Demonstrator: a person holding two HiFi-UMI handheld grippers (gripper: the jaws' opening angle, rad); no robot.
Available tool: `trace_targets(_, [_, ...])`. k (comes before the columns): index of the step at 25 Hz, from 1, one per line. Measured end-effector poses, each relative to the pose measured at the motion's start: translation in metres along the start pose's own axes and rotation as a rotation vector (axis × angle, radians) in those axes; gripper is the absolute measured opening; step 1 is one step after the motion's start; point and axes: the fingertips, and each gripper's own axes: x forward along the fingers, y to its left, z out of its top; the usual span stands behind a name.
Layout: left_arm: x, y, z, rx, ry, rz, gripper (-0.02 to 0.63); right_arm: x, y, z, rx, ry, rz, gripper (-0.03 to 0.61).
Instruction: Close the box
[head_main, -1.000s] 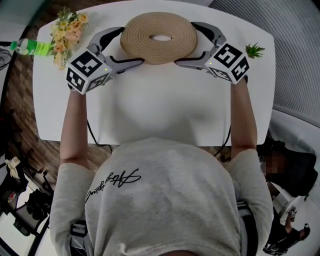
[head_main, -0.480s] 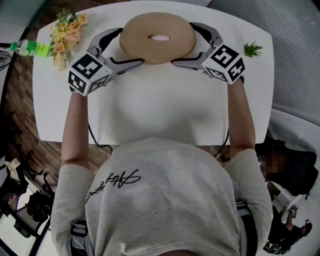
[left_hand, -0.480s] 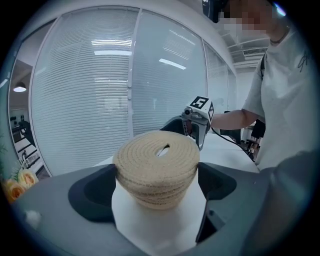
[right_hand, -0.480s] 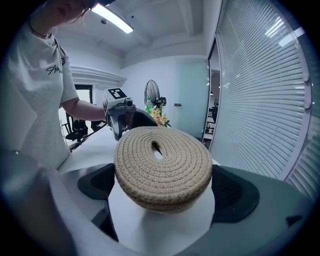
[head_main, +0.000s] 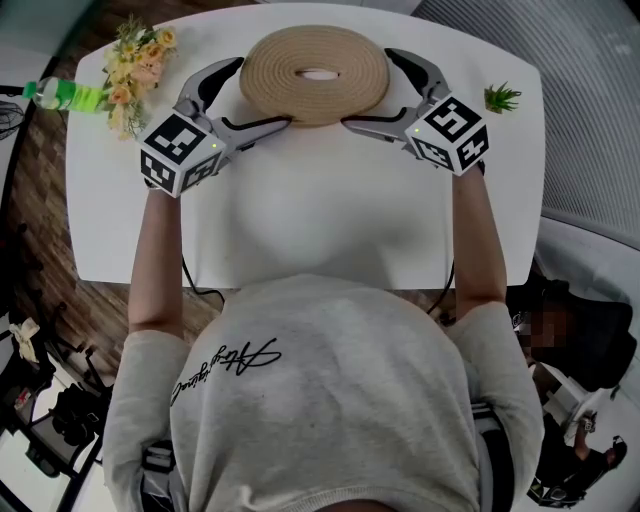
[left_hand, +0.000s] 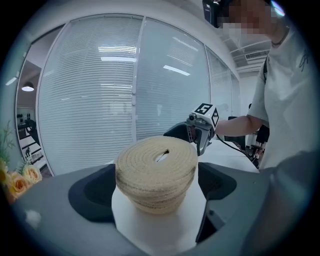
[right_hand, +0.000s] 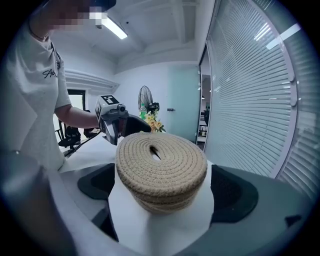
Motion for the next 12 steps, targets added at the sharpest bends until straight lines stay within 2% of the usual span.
trace_targets(12, [-0.02,-0.018,0.022,0.017,-0.091,0.052,0.5,-0.02,0.016,0.029,-0.004,-0.103,-0.034,0.591])
